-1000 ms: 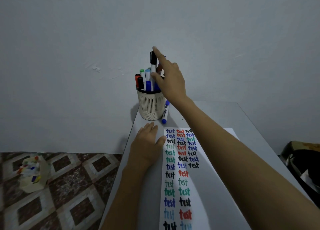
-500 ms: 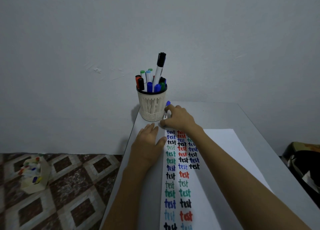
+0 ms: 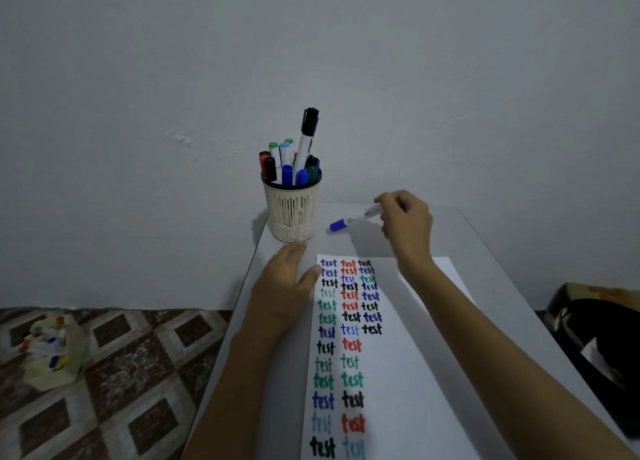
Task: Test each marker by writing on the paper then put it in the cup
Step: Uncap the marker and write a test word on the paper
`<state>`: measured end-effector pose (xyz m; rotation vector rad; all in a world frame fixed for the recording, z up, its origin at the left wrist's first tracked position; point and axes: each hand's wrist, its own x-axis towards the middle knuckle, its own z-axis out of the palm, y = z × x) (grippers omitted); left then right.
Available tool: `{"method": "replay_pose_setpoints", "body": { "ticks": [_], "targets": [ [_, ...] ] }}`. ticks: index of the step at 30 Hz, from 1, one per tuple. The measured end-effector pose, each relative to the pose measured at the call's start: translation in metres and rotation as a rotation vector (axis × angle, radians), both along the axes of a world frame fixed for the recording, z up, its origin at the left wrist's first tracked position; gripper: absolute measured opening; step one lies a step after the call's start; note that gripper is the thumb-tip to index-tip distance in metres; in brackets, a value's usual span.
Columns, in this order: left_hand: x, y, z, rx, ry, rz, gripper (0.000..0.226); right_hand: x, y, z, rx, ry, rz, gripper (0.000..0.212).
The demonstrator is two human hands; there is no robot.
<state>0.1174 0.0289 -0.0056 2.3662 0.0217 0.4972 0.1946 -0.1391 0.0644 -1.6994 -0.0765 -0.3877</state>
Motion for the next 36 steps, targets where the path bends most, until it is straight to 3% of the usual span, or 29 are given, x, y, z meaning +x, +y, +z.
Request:
{"method": "replay_pose_setpoints", "body": {
  "ticks": [3,5,9,13,16,19,29,36],
  "targets": [
    [-0.005,-0.010,0.011,-0.157,-0.123,-0.121,0.065,-0.017,-0.017,0.003,0.092,0.042,0.061,0.021],
    [-0.010,-0.021,0.020,-0.148,-0.139,-0.220,0.065,-0.032,-0.023,0.002,0.132,0.092,0.154,0.023],
    [-0.018,-0.042,0.024,-0.041,-0.100,-0.342,0.039,-0.058,-0.027,0.001,0.258,0.209,0.329,0.026],
    [-0.021,-0.048,0.025,-0.020,-0.029,-0.392,0.019,-0.076,-0.026,-0.018,0.187,0.273,0.489,0.031],
    [-0.025,-0.052,0.026,-0.027,0.092,-0.429,0.018,-0.078,-0.030,-0.025,0.291,0.248,0.582,0.026],
    [-0.027,-0.061,0.032,-0.077,0.128,-0.433,0.024,-0.075,-0.040,-0.017,0.262,0.210,0.582,0.028],
    [-0.034,-0.064,0.048,-0.244,-0.028,-0.510,0.018,-0.076,-0.054,0.001,0.226,0.114,0.702,0.031],
    [-0.031,-0.053,0.042,-0.108,-0.017,-0.438,0.027,-0.072,-0.054,-0.001,0.185,0.100,0.561,0.033]
  ]
}}
